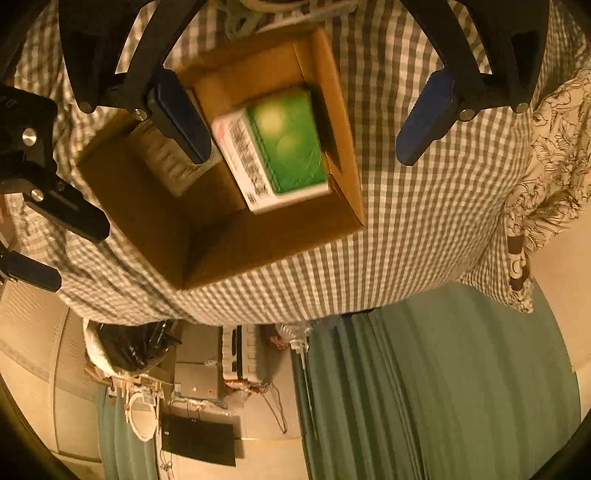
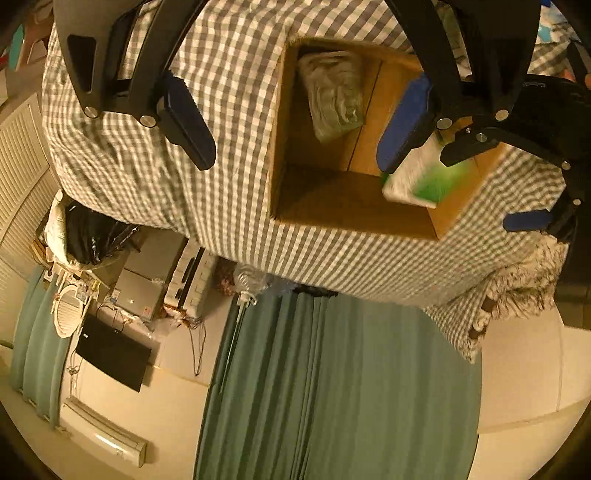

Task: Organize objects
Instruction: 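Carry the medicine box and blister pack into the cardboard box while both tools open, then grasp the white toy figure with the left tool while the right tool grasps the dental floss container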

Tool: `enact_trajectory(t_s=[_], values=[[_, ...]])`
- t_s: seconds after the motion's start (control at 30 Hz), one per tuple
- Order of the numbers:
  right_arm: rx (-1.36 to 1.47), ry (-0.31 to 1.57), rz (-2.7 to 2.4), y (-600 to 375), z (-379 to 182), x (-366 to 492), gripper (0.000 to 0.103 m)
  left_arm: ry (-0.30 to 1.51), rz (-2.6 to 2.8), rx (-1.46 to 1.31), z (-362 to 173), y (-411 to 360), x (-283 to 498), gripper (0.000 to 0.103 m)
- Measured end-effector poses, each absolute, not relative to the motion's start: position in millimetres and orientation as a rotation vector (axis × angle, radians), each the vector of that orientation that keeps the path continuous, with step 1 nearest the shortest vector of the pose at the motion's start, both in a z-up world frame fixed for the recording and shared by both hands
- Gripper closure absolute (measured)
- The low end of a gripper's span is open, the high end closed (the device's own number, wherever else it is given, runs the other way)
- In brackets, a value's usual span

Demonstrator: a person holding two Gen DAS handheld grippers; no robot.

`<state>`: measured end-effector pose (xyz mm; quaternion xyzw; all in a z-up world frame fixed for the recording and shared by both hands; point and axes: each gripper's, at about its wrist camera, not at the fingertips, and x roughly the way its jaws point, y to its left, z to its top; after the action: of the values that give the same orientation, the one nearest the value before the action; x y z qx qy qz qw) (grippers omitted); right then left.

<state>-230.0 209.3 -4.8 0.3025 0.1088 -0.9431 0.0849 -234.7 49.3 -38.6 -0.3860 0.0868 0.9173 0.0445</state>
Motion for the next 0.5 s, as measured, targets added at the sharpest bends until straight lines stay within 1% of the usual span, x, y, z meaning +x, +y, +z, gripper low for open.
enact_trajectory(t_s=[0.3, 0.5], values=[[0.810, 0.335, -2.830, 210, 57, -152, 0.013, 0.204, 2.848, -1.034, 29, 34, -167, 0.000], [0.733, 0.372, -2.790, 198, 79, -86, 0.010, 0.170, 2.883, -1.029, 45, 11, -114, 0.000]])
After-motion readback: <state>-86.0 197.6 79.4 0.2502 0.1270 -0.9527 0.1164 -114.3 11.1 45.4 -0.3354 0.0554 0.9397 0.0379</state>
